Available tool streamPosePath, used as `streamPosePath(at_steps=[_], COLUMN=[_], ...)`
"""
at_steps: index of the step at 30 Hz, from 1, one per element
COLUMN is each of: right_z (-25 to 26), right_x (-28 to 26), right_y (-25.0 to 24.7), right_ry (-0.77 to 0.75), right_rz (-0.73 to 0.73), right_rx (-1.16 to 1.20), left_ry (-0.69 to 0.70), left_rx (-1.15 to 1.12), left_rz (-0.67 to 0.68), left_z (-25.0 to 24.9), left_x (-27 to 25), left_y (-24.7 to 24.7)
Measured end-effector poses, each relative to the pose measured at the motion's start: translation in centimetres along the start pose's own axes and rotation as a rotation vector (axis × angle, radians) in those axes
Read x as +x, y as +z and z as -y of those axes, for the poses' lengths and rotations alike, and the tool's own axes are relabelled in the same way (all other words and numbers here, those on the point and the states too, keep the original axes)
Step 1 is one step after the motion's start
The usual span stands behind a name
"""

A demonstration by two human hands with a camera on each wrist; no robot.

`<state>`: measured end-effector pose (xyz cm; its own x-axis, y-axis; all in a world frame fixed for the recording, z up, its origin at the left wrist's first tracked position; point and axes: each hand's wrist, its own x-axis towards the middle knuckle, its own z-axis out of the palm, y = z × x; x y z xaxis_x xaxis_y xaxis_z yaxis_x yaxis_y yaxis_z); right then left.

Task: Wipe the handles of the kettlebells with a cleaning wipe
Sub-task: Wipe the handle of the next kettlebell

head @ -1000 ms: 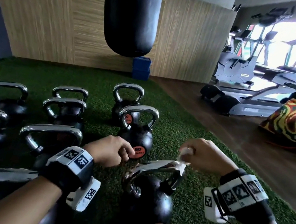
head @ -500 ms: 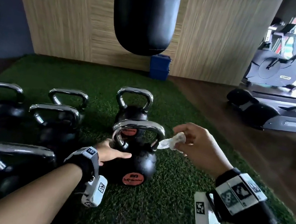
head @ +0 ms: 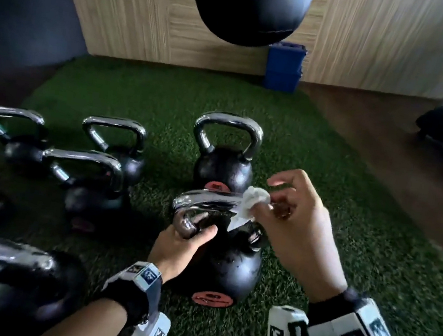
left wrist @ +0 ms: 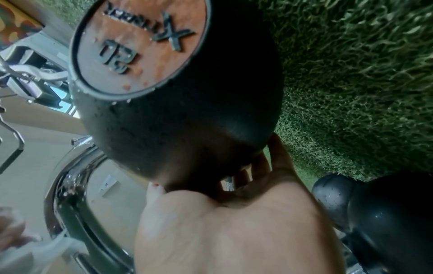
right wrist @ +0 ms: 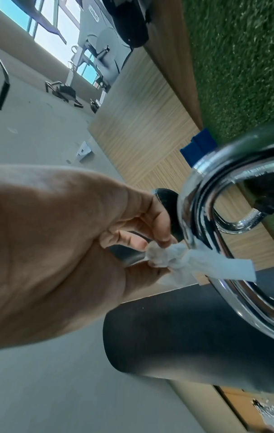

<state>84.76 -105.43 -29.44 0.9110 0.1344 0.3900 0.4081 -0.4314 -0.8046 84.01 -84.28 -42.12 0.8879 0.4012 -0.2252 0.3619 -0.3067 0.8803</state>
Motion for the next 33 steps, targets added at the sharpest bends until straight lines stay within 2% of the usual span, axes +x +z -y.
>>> streamPosePath(at_steps=[4, 8, 11, 13, 15, 18, 21, 24, 29, 33], right_z=[1.2, 1.7, 2.1, 1.7, 0.5, -0.9, -1.1, -1.9, -3.3, -3.7], right_x=[0.8, 1.6, 1.5, 1.4, 1.4, 1.2, 0.5, -0.2, -1.4, -1.7], right_y=[2.0, 4.2, 5.6, 5.5, 4.7, 3.7, 4.0, 3.4, 1.9, 1.8], right_ry=[-0.07, -0.214, -0.34, -0.373, -0.313, -0.202, -0.214, -0.217, -0.108, -0.08], right_rz=[-0.024, -0.05, -0.044, -0.079, -0.112, -0.16, -0.168, -0.168, -0.207, -0.205], right_rx=[-0.037, -0.146, -0.295, -0.371, -0.356, -0.281, -0.333, -0.271, -0.146, -0.196], left_ry=[0.058, 0.131, 0.091, 0.084, 0.105, 0.074, 0.047, 0.042, 0.023, 0.032], left_rx=[0.021, 0.106, 0.052, 0.038, 0.042, -0.003, -0.01, 0.024, 0.028, 0.045], left_rz=[0.072, 0.113, 0.09, 0.102, 0.125, 0.088, 0.064, 0.09, 0.107, 0.131], left_z=[-0.3, -0.2, 0.0, 0.1, 0.4, 0.6, 0.6, 0.3, -0.2, -0.3], left_x=[0.1, 0.5, 0.7, 0.8, 0.9, 0.8, 0.6, 0.7, 0.4, 0.5], left_y=[-0.3, -0.4, -0.3, -0.2, -0.2, 0.1, 0.1, -0.5, -0.4, -0.7])
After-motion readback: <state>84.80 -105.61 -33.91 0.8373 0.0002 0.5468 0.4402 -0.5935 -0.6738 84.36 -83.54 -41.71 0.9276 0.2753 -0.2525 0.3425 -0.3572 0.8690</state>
